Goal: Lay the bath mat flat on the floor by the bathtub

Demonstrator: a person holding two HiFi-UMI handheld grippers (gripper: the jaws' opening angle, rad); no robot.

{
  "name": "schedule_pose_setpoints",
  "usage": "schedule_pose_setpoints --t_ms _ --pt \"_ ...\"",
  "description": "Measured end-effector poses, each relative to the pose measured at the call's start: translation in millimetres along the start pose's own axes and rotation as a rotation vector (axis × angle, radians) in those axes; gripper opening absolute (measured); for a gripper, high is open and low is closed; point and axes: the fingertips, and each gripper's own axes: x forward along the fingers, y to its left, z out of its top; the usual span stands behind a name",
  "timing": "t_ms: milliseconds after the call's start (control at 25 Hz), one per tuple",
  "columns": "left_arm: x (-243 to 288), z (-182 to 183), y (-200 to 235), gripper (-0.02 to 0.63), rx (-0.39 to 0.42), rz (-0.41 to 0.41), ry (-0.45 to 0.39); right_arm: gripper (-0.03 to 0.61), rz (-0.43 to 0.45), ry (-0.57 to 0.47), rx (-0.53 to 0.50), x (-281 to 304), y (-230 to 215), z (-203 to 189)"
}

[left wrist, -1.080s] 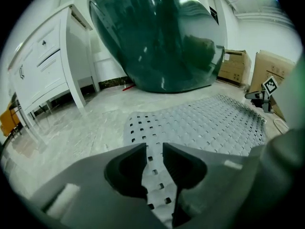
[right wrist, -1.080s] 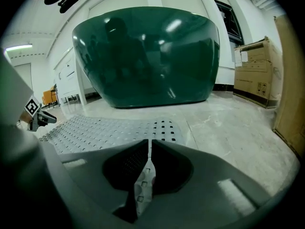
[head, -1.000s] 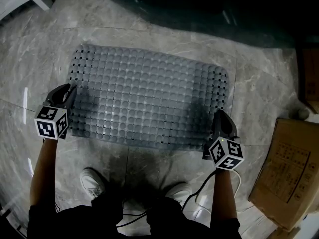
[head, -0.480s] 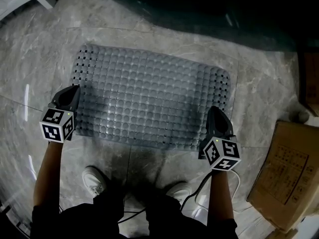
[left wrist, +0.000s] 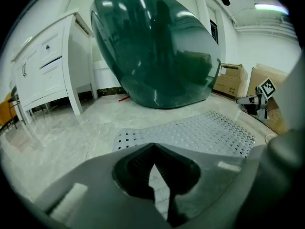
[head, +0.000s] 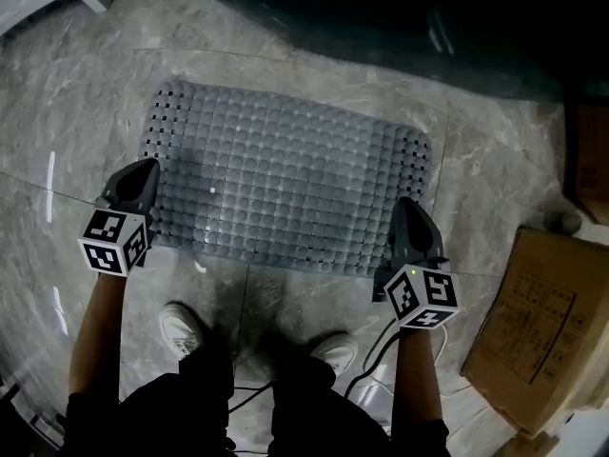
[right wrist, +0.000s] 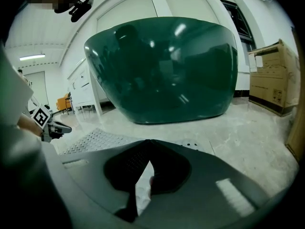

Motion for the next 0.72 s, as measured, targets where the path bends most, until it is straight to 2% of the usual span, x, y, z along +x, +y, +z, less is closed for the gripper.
schedule_pose_setpoints --t_ms 80,280,600,720 --pt "-6.5 12.1 -3.4 0.000 0.009 0.006 -0.013 0.025 -0.002 0.003 0.013 -6.5 0.4 10.4" --pt "-26.2 41.5 -24.1 0.002 0.099 0.002 -0.005 0.025 -0.002 0.014 0.030 -32.7 2.3 39.3" --pt "-77.8 96.5 -37.8 0.002 0.077 -0.012 0.006 0.025 0.004 0.003 0.031 -93.9 16.1 110.6" --pt "-95.7 120.6 -32.6 0.001 0.022 0.009 -0.013 0.025 0.000 -0.015 0.042 -112.3 15.6 138.9"
